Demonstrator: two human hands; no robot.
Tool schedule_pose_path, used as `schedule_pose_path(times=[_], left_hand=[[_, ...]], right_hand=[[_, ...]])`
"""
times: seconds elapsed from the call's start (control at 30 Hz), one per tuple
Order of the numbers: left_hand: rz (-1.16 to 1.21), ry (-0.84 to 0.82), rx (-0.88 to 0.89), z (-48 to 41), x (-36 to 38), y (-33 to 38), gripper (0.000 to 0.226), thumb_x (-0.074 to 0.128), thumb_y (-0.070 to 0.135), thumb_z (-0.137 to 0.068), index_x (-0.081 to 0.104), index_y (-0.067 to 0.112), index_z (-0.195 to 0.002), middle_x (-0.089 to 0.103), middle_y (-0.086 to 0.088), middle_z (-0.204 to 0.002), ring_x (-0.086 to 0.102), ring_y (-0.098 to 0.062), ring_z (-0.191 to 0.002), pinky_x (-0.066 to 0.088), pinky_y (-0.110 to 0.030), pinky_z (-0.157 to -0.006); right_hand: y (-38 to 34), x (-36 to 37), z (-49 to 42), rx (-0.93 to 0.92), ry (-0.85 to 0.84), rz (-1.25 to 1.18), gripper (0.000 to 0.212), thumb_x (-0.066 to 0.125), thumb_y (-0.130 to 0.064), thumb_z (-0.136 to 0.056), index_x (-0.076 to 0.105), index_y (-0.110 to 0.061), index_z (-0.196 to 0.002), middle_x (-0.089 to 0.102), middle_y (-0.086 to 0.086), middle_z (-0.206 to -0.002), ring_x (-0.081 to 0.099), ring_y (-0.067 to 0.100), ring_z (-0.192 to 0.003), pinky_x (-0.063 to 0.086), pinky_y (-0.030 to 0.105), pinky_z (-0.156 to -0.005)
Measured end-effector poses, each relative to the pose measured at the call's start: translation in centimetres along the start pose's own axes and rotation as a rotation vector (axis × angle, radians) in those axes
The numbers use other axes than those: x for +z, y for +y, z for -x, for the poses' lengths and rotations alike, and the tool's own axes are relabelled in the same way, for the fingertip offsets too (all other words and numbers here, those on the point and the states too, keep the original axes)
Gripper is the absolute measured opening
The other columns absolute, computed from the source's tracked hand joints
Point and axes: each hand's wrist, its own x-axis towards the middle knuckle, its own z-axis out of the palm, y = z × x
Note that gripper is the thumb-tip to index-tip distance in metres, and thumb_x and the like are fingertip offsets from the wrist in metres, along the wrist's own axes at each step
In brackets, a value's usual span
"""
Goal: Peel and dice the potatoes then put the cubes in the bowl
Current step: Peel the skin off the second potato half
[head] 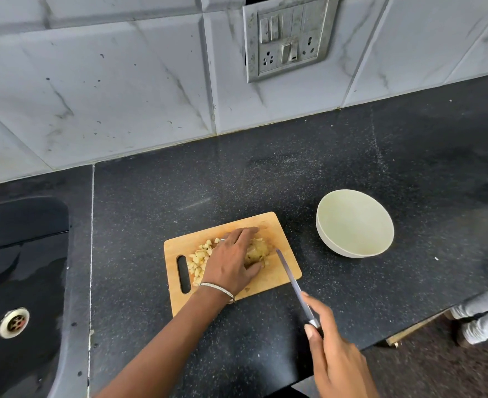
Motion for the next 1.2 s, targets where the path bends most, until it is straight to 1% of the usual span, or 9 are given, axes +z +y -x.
schedule_pose_path(times=[0.1,0.23,0.53,0.63,0.73,0.87,0.93,1.03,1.2], left_hand=[[0.01,-0.007,-0.046,-0.4,0.4,-0.1,0.057,0.068,0.041,-0.083,0.047,0.025,-0.134,0.059,-0.003,-0.123,0.054,-0.023,-0.111,0.045,-0.033,-0.092],[0.045,0.041,-0.049,-0.4,0.7,-0.3,0.049,0.071,0.038,-0.082,0.056,0.024,-0.126,0.063,-0.001,-0.113,0.057,-0.021,-0.104,0.048,-0.031,-0.085],[0.108,0.096,-0.092,0.5,0.0,-0.2,0.06,0.074,0.045,-0.078,0.051,0.027,-0.13,0.06,0.002,-0.122,0.055,-0.018,-0.111,0.046,-0.029,-0.088],[0.129,0.137,-0.16,1.3,-0.3,-0.7,0.054,0.076,0.043,-0.077,0.052,0.029,-0.123,0.063,0.004,-0.115,0.059,-0.018,-0.104,0.047,-0.03,-0.083],[0.118,0.153,-0.173,1.7,-0.4,-1.0,0.044,0.075,0.039,-0.078,0.055,0.029,-0.115,0.065,0.005,-0.107,0.061,-0.017,-0.096,0.048,-0.029,-0.077],[0.097,0.171,-0.174,1.9,-0.3,-0.9,0.033,0.072,0.035,-0.081,0.058,0.029,-0.11,0.065,0.005,-0.097,0.061,-0.018,-0.085,0.048,-0.029,-0.069],[0.097,0.175,-0.169,2.0,-0.2,-0.9,0.03,0.072,0.033,-0.081,0.059,0.029,-0.108,0.065,0.005,-0.094,0.062,-0.018,-0.083,0.047,-0.029,-0.067],[0.087,0.161,-0.154,2.0,-0.2,-0.9,0.027,0.07,0.033,-0.082,0.058,0.029,-0.106,0.066,0.005,-0.094,0.062,-0.019,-0.083,0.049,-0.03,-0.066],[0.064,0.145,-0.115,1.7,-0.5,-0.7,0.025,0.07,0.029,-0.082,0.056,0.026,-0.102,0.065,0.005,-0.094,0.06,-0.02,-0.084,0.04,-0.027,-0.061]], right_hand=[[-0.2,0.2,-1.4,-0.037,0.005,-0.03,0.048,0.037,-0.04,-0.096,0.023,-0.06,-0.137,0.042,-0.009,-0.045,0.049,0.008,-0.043,0.034,0.015,-0.042],[-0.1,0.9,-1.8,-0.06,0.0,-0.062,0.048,0.03,-0.044,-0.094,0.016,-0.059,-0.138,0.045,-0.006,-0.047,0.054,0.01,-0.049,0.04,0.02,-0.047],[-1.4,0.9,-3.1,-0.1,-0.038,-0.05,0.048,0.035,-0.036,-0.103,0.014,-0.062,-0.137,0.048,-0.01,-0.054,0.052,0.007,-0.051,0.039,0.026,-0.05],[-2.1,1.4,-3.7,-0.101,-0.059,-0.054,0.045,0.033,-0.037,-0.103,0.016,-0.058,-0.14,0.047,-0.018,-0.059,0.05,0.006,-0.054,0.038,0.022,-0.05],[-2.6,1.5,-4.3,-0.109,-0.099,-0.009,0.044,0.028,-0.039,-0.103,0.014,-0.055,-0.142,0.043,-0.02,-0.058,0.056,0.013,-0.062,0.036,0.02,-0.046],[-3.1,1.3,-5.0,-0.124,-0.121,0.04,0.044,0.031,-0.036,-0.104,0.019,-0.05,-0.144,0.04,-0.019,-0.058,0.049,0.01,-0.056,0.033,0.03,-0.049],[-3.2,1.3,-5.0,-0.123,-0.117,0.057,0.045,0.03,-0.037,-0.104,0.017,-0.051,-0.145,0.046,-0.017,-0.065,0.059,0.013,-0.068,0.029,0.031,-0.053],[-3.1,1.7,-5.0,-0.13,-0.101,0.105,0.047,0.027,-0.04,-0.104,0.009,-0.053,-0.145,0.063,-0.012,-0.089,0.066,0.016,-0.08,0.033,0.031,-0.056],[-3.4,2.0,-5.3,-0.125,-0.124,0.168,0.05,0.023,-0.041,-0.104,-0.003,-0.056,-0.145,0.063,-0.008,-0.098,0.067,0.017,-0.081,0.035,0.03,-0.058]])
